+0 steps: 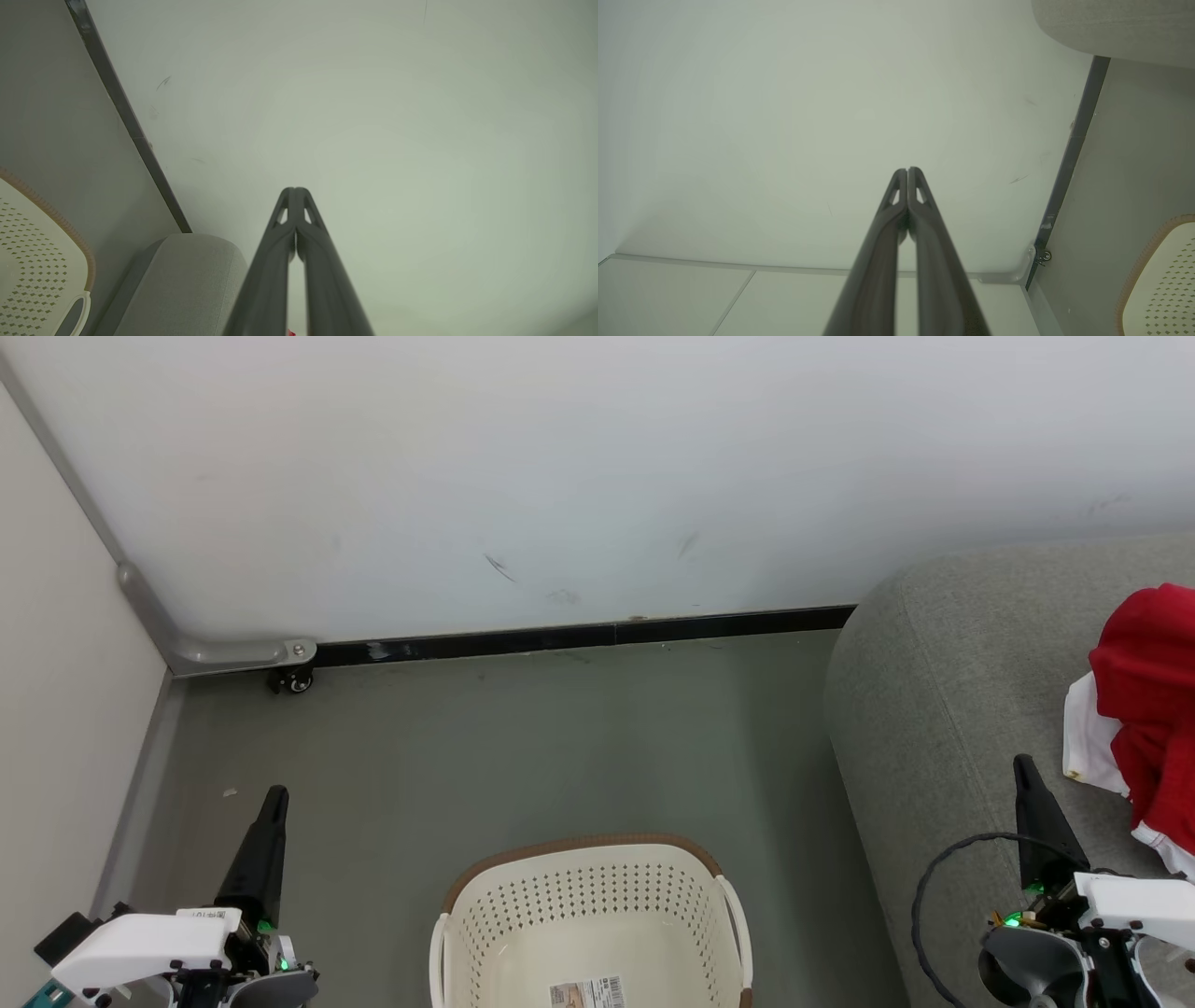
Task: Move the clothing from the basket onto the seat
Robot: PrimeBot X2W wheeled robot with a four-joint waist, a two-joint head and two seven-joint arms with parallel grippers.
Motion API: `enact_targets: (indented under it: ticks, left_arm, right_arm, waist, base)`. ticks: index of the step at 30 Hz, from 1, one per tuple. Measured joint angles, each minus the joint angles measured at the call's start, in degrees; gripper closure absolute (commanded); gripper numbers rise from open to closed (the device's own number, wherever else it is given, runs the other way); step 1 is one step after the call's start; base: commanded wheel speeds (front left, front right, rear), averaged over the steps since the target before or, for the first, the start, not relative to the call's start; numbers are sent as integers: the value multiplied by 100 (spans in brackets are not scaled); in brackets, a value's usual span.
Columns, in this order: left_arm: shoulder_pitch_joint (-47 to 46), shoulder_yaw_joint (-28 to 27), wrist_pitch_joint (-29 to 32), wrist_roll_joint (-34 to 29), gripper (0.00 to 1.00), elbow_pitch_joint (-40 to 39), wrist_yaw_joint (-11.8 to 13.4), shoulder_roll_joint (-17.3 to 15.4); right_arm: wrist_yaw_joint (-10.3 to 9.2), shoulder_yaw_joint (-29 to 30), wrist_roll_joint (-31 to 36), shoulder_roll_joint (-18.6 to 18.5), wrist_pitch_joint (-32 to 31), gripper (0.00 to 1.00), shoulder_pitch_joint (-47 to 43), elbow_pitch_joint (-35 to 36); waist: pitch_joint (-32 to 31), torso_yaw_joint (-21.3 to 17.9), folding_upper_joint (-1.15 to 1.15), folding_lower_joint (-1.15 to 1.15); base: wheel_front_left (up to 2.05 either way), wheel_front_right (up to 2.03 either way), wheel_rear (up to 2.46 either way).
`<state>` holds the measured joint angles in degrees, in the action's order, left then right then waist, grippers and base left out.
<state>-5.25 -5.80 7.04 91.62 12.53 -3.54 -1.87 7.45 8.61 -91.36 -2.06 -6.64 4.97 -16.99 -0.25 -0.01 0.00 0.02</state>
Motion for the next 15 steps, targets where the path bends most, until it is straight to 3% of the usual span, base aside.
enact_targets:
  ticks: [15]
  left_arm:
    - [4,22,0,0,100,-60,3,0]
  right_arm:
    - [0,-4,0,0,0,100,0,1]
  waist:
    - [2,-1,0,0]
  base:
    - [0,0,0]
